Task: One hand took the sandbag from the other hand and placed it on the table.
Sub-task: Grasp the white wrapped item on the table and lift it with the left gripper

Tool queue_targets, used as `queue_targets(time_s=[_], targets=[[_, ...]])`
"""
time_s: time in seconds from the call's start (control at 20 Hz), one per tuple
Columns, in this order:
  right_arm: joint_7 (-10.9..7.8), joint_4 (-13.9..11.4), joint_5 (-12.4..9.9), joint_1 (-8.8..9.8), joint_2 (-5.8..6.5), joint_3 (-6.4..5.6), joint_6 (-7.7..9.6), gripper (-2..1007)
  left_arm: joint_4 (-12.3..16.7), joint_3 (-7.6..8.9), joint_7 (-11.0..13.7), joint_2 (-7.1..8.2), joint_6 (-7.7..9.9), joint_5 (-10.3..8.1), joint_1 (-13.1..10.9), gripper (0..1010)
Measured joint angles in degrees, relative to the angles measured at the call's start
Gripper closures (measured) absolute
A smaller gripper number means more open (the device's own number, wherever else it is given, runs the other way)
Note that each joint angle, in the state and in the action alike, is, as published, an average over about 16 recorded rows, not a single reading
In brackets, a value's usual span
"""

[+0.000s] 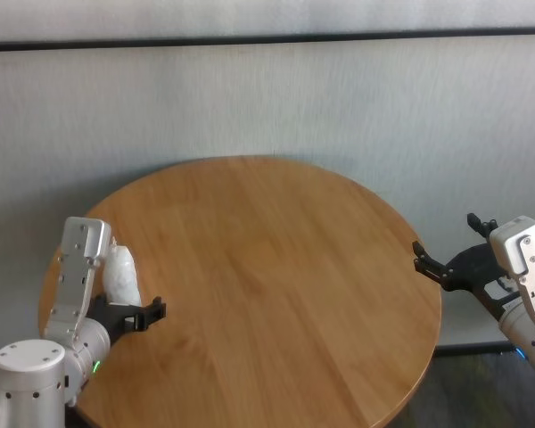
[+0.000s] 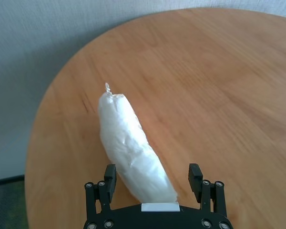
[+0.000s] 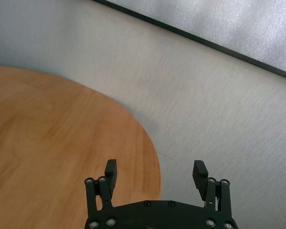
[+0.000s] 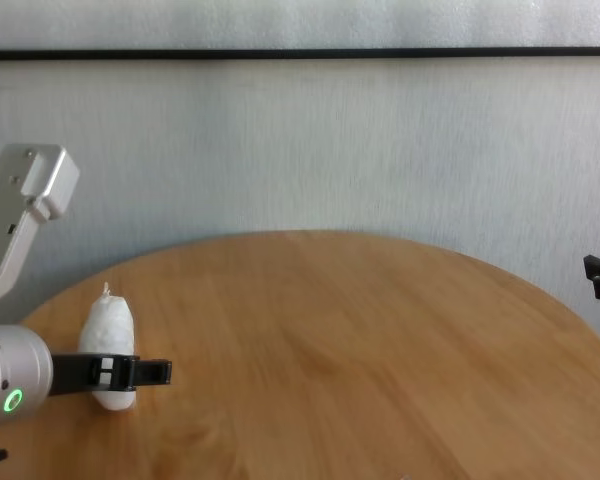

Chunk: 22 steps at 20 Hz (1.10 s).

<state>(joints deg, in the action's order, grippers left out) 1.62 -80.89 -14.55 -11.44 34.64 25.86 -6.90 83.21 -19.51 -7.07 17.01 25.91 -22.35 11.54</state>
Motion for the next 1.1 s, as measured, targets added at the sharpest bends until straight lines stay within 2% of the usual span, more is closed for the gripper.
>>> queue_targets(time_s=[0.5,1.1], targets=[[0.0,0.0,0.0,0.0,0.0,0.0,0.0,2,-1.4,0.32,0.6,-0.83,-0.69,1.42,0.3,10],[0.0,0.0,0.0,0.0,0.0,0.0,0.0,3,-2.5,1.15,2.0,-1.71,-1.28,2.17,0.2,10]])
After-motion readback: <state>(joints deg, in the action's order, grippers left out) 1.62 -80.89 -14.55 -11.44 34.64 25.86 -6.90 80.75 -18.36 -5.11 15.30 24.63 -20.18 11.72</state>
